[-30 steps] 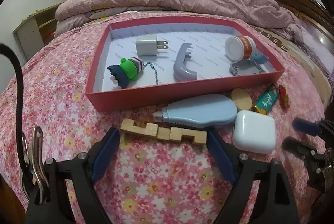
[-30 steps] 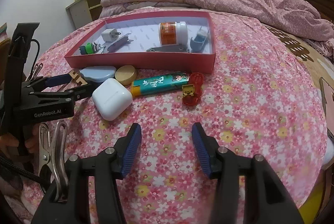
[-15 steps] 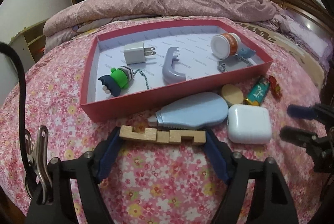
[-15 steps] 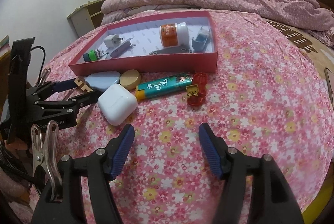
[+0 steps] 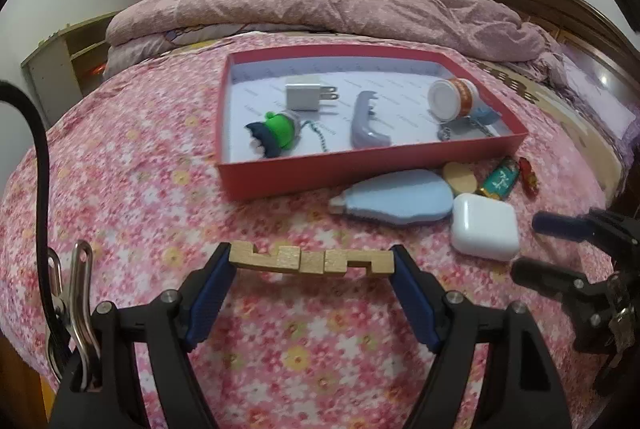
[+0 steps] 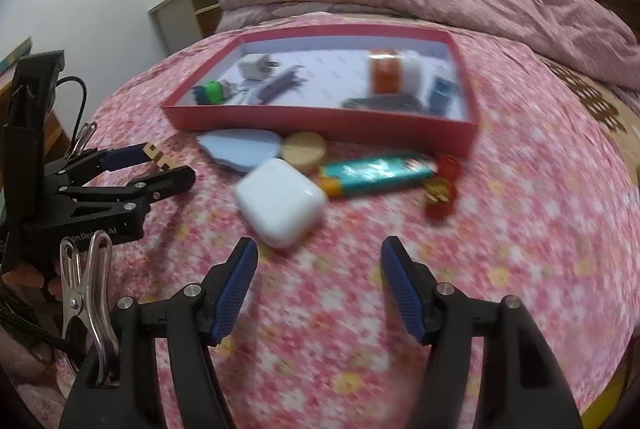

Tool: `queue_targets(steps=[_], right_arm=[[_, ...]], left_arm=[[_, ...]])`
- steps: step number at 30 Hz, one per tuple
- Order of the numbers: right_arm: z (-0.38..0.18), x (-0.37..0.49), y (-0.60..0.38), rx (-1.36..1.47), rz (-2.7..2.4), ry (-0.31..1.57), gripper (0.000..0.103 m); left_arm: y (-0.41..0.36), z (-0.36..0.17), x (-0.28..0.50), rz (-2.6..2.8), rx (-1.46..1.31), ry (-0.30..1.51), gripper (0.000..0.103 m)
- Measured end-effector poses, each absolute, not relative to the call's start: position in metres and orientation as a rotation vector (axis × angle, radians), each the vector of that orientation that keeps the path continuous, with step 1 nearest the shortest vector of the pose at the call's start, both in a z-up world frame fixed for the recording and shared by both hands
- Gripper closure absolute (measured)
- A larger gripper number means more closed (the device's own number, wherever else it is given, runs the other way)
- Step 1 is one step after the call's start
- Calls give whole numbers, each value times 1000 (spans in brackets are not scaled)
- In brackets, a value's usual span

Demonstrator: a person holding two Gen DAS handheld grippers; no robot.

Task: Organize rigid objects
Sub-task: 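Grasp the white earbud case with the right gripper while the left holds the wooden piece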

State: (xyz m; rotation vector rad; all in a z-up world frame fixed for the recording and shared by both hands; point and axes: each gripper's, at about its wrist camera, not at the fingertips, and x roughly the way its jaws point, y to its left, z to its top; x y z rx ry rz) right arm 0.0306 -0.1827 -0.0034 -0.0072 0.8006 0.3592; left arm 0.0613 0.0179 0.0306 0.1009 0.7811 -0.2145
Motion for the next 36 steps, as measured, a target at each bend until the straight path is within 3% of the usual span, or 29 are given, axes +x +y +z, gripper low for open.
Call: queue_targets(steps=[14,18,25,27,36], right_arm=[[0,52,-130,-185,410,747,37],[-3,51,-127,-189,415,750,44],[-2,45,-132,-158,436,746,45],[0,43,-134,-137,443,743,57],[-1,40,-145,-86,453,768,57]], left_arm=[[47,34,57,-169,20,793,23],[49,35,56,-168,10,789,23],[47,37,55,-181,-2,791,23],[46,39,56,-184,-8,793,23],[41,43,56,-191,-2,787,23]])
